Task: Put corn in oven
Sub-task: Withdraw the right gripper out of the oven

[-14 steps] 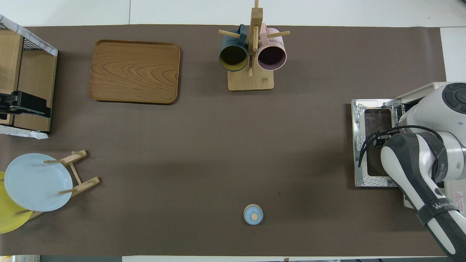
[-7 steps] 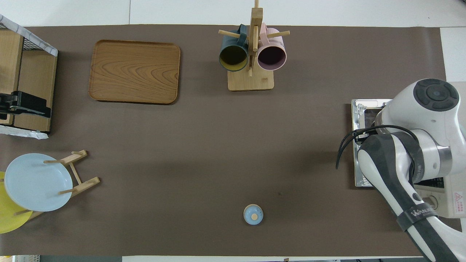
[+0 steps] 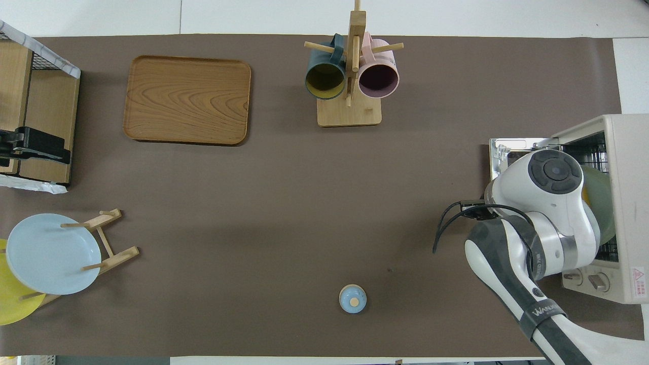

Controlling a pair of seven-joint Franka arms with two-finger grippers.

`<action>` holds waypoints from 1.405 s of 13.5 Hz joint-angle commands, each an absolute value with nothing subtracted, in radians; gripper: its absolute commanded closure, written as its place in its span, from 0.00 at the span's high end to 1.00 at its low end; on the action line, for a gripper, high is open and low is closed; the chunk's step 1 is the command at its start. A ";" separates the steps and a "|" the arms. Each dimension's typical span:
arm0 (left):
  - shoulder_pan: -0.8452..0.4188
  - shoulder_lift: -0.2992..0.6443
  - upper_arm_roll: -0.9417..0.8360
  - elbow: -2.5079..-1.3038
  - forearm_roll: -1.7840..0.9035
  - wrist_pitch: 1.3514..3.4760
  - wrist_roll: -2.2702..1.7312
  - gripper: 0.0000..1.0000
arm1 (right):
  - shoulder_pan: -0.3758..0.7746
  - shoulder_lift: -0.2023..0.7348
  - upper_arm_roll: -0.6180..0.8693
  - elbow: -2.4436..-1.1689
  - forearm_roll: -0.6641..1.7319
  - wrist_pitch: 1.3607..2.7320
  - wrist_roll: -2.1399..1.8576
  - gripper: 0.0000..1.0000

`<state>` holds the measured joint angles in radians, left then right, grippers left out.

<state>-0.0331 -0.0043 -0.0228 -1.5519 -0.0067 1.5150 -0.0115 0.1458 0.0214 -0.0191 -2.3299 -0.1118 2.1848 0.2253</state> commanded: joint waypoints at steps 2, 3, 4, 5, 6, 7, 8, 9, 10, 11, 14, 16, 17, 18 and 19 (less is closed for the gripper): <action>-0.032 -0.031 -0.021 -1.578 0.014 1.509 0.002 1.00 | 0.123 -0.043 -0.020 -2.408 -0.086 2.212 0.212 0.00; -0.032 -0.031 -0.021 -1.578 0.014 1.511 0.002 1.00 | 0.109 -0.044 -0.020 -2.413 -0.086 2.212 0.198 0.00; -0.032 -0.031 -0.021 -1.578 0.014 1.511 0.002 1.00 | 0.104 -0.044 -0.020 -2.414 -0.086 2.210 0.192 0.00; -0.032 -0.031 -0.021 -1.578 0.014 1.511 0.002 1.00 | 0.104 -0.049 -0.020 -2.422 -0.086 2.212 0.190 0.00; -0.032 -0.031 -0.021 -1.578 0.014 1.509 0.000 1.00 | 0.098 -0.051 -0.020 -2.428 -0.086 2.214 0.183 0.00; -0.032 -0.031 -0.021 -1.578 0.014 1.509 0.002 1.00 | 0.081 -0.051 -0.020 -2.431 -0.086 2.215 0.170 0.00; -0.032 -0.031 -0.021 -1.578 0.014 1.509 0.002 1.00 | 0.078 -0.051 -0.020 -2.437 -0.086 2.224 0.158 0.00; -0.032 -0.031 -0.021 -1.578 0.014 1.509 0.002 1.00 | 0.077 -0.052 -0.020 -2.448 -0.086 2.239 0.155 0.00; -0.032 -0.031 -0.021 -1.578 0.014 1.509 0.002 1.00 | 0.078 -0.058 -0.020 -2.457 -0.086 2.255 0.153 0.00; -0.032 -0.031 -0.021 -1.578 0.014 1.511 0.002 1.00 | 0.078 -0.058 -0.020 -2.464 -0.086 2.260 0.153 0.00; -0.032 -0.031 -0.021 -1.578 0.014 1.511 0.002 1.00 | 0.060 -0.061 -0.020 -2.470 -0.086 2.264 0.138 0.00; -0.032 -0.031 -0.021 -1.578 0.014 1.509 0.002 1.00 | 0.060 -0.060 -0.020 -2.464 -0.087 2.257 0.135 0.00; -0.032 -0.031 -0.021 -1.578 0.014 1.511 0.002 1.00 | 0.061 -0.060 -0.021 -2.456 -0.089 2.247 0.135 0.00; -0.032 -0.031 -0.021 -1.578 0.014 1.511 0.002 1.00 | 0.058 -0.057 -0.023 -2.445 -0.098 2.237 0.133 0.00; -0.032 -0.031 -0.021 -1.578 0.014 1.511 0.002 1.00 | 0.058 -0.054 -0.023 -2.431 -0.107 2.214 0.127 0.00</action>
